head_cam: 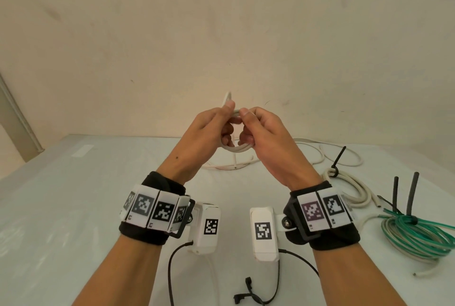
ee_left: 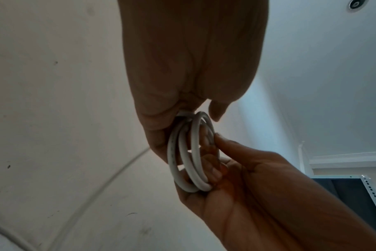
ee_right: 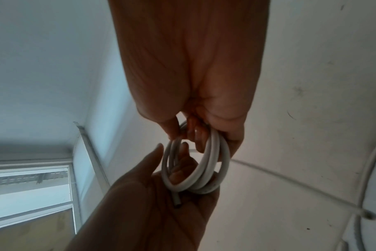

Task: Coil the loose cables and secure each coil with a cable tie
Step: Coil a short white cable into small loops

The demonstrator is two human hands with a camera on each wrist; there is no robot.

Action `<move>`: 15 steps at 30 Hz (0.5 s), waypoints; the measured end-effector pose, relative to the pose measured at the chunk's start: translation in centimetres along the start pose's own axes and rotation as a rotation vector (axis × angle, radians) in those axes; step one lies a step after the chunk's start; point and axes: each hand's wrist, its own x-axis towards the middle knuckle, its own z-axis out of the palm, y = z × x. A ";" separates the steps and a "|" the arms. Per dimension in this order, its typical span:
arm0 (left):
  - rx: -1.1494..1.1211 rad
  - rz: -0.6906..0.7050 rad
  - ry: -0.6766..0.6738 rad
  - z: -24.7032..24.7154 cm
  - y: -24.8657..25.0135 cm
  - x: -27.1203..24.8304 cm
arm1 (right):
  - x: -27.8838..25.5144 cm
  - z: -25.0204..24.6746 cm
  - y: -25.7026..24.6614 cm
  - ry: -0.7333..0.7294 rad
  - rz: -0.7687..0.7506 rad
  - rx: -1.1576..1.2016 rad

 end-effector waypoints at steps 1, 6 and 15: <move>-0.017 -0.009 0.014 0.1 0.1 0.0 | 0.0 0.1 -0.1 0.001 -0.008 0.017; 0.021 0.006 -0.020 0.3 0.0 0.0 | -0.2 0.1 -0.3 0.016 -0.005 0.021; 0.037 -0.047 0.027 1.0 -0.2 0.1 | -0.4 -0.2 -0.1 -0.022 -0.035 -0.137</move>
